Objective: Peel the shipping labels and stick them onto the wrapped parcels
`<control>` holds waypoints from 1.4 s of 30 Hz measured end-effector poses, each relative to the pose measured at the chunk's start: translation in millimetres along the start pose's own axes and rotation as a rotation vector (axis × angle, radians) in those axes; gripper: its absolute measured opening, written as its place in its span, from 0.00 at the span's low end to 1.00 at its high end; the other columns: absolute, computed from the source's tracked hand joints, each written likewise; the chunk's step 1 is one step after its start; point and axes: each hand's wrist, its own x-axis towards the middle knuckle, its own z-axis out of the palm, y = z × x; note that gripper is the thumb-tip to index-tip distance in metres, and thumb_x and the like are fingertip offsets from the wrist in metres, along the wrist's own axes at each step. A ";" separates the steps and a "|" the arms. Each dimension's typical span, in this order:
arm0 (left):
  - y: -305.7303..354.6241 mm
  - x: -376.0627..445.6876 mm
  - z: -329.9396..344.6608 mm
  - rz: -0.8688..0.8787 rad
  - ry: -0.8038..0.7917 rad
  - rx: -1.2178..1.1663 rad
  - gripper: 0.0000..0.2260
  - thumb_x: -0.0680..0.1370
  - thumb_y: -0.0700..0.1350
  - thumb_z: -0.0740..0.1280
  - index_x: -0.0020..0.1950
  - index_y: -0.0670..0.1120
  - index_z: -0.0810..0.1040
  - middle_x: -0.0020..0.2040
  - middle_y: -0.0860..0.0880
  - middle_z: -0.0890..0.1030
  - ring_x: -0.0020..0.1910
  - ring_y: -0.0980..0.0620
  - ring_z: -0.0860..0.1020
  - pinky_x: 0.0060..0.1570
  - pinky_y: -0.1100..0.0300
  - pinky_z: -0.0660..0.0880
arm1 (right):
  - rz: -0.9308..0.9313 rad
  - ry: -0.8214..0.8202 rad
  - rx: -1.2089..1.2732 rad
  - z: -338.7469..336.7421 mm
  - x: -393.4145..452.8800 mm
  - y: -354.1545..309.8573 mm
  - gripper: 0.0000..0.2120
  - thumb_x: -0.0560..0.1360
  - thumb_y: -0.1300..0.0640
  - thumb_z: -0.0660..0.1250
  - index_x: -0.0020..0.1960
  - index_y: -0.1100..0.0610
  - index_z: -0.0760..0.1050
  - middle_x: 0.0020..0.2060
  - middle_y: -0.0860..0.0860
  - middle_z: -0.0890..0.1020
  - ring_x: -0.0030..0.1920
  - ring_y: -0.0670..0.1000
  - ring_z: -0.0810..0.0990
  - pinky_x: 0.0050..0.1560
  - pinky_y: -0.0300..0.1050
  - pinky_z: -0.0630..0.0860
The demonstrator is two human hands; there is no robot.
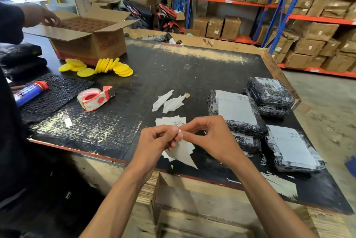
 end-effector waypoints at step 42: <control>9.1 -1.6 -3.4 -0.046 -0.021 -0.068 0.07 0.74 0.39 0.69 0.46 0.36 0.84 0.35 0.45 0.82 0.33 0.53 0.75 0.36 0.65 0.75 | 0.024 -0.070 0.045 -7.8 1.4 3.2 0.09 0.73 0.61 0.75 0.52 0.55 0.87 0.45 0.47 0.88 0.50 0.48 0.86 0.59 0.51 0.81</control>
